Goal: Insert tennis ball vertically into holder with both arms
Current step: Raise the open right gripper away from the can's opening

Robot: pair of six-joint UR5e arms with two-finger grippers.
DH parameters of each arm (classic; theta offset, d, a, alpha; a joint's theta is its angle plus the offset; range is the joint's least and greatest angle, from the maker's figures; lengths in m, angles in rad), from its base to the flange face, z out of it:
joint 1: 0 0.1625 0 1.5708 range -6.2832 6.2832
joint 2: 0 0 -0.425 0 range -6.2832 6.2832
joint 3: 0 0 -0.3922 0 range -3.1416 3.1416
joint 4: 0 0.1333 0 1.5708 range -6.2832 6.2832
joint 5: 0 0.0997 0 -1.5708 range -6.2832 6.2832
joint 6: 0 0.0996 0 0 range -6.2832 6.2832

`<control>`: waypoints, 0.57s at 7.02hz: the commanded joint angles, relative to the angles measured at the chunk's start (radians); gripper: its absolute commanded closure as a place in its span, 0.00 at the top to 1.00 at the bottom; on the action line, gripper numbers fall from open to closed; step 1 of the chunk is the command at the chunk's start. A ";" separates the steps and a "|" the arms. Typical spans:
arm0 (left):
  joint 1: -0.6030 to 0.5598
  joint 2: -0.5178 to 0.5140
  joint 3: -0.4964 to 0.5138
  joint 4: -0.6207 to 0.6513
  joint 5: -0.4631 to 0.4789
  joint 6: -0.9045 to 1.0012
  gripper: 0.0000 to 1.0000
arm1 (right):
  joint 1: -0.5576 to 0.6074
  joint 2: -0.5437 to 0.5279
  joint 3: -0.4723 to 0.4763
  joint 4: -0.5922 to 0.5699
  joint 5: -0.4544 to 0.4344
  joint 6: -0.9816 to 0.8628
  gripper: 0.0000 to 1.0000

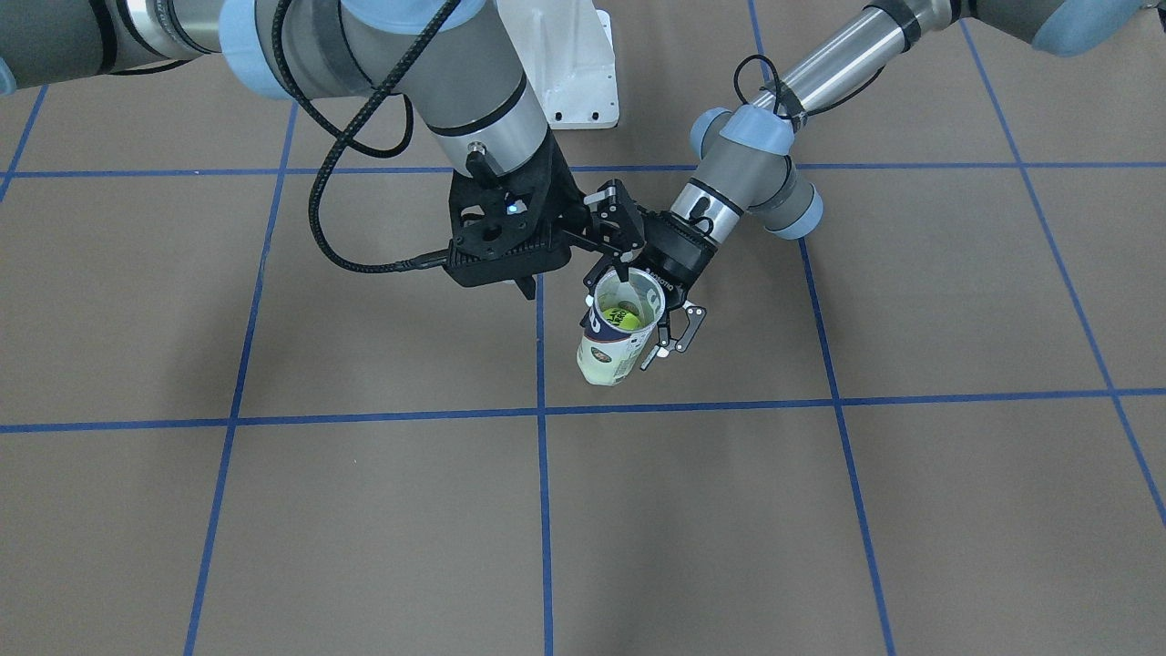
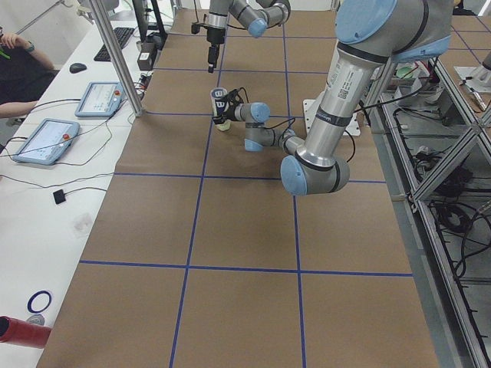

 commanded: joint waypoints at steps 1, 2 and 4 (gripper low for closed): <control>0.002 0.002 0.001 0.000 -0.001 0.000 0.99 | 0.001 0.000 0.000 0.001 0.001 -0.002 0.99; 0.002 0.037 -0.011 -0.006 -0.003 0.000 0.99 | 0.003 0.000 0.000 0.001 0.005 -0.002 0.99; 0.003 0.115 -0.092 -0.006 -0.006 0.000 0.99 | 0.006 -0.008 0.000 0.001 0.005 -0.003 0.99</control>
